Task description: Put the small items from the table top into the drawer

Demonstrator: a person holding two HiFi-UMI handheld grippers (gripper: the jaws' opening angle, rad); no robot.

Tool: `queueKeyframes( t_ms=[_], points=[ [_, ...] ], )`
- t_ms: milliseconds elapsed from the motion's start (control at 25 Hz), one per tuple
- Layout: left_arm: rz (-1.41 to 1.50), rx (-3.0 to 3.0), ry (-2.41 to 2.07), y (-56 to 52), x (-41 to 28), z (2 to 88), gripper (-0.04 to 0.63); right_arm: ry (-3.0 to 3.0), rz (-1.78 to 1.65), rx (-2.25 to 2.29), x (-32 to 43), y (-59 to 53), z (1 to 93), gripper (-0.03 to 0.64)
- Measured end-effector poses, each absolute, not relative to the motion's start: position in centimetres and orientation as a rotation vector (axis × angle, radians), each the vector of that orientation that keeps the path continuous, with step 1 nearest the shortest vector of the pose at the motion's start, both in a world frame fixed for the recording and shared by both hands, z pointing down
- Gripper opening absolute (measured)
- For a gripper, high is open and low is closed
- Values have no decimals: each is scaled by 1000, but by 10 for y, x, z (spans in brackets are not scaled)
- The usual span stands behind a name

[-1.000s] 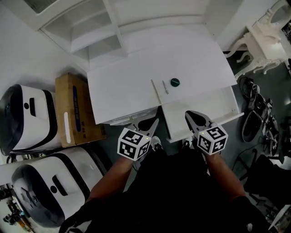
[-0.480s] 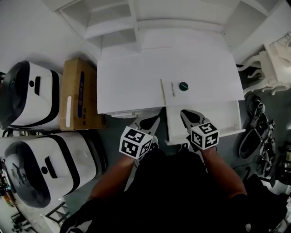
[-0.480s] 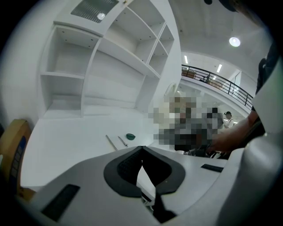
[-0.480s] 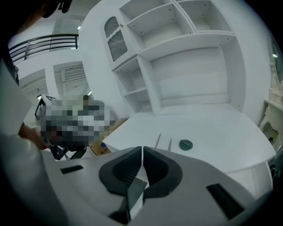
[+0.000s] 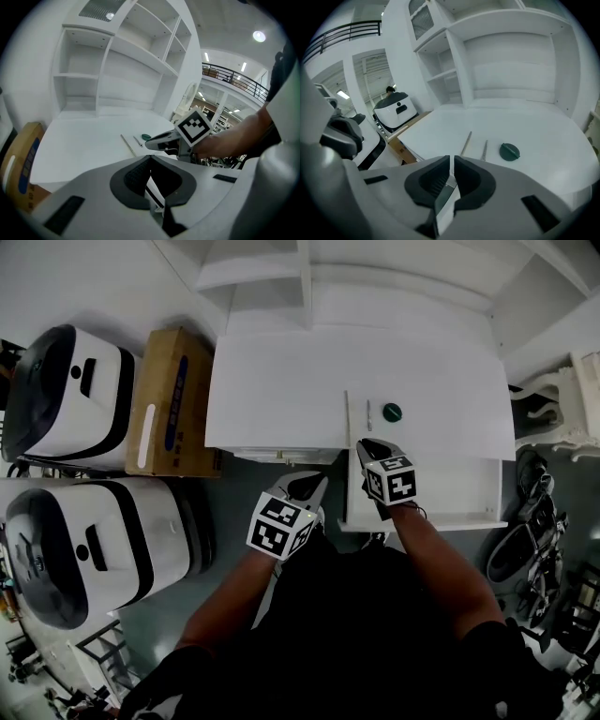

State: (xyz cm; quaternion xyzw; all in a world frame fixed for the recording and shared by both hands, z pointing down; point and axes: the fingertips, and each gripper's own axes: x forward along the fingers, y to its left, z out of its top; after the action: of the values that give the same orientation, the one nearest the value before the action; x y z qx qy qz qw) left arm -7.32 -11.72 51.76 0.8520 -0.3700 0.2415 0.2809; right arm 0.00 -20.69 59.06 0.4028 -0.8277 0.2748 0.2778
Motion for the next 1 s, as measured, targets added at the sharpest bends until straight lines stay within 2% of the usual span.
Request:
queueKeyframes(
  t_ms=[280,440,1000],
  points=[
    [634,2235,-1044,-109,-84,520,3,-2123,712,1024,-12,-230,634,32],
    [629,2218,-1071,-109,-91,518,4,-2089,748,999,-18,-233,653,91],
    [631,2191,-1094,-106,-101,517,3,-2004,681,999,-23,-238,662,86]
  ],
)
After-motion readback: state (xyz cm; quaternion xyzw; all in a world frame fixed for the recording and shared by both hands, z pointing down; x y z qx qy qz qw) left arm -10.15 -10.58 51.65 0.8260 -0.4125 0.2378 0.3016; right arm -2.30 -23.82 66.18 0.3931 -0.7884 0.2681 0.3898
